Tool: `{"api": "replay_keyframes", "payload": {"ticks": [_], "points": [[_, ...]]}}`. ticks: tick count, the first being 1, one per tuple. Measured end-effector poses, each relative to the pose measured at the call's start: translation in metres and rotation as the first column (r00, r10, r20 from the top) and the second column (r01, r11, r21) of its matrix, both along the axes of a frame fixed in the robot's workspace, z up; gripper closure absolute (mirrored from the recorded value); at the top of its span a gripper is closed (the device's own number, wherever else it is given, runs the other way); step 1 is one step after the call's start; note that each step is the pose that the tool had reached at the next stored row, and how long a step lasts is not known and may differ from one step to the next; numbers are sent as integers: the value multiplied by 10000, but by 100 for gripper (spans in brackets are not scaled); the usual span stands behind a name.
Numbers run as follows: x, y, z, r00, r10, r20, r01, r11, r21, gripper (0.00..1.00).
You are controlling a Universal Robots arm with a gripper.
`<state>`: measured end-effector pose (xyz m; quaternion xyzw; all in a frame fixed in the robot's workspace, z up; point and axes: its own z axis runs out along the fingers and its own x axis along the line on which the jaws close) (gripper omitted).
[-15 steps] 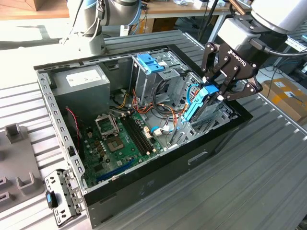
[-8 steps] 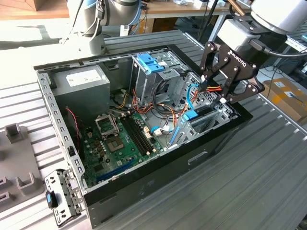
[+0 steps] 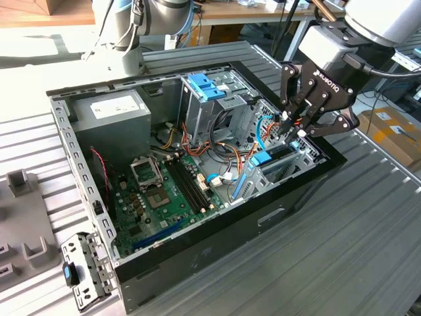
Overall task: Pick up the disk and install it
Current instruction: 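Insert the disk into the insertion slot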
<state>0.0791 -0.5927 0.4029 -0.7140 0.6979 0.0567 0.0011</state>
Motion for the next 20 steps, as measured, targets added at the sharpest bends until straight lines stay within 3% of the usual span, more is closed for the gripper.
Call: {"api": "replay_keyframes", "payload": {"ticks": [1,2,3,12,20], "points": [[0,0,0,10000,0,0,0,10000,0,76],[0,-1,0,10000,0,0,0,10000,1,76],[0,-1,0,10000,0,0,0,10000,0,88],[0,-4,0,10000,-1,0,1,10000,-1,89],[38,-4,-188,10000,0,0,0,10000,-48,89]]}}
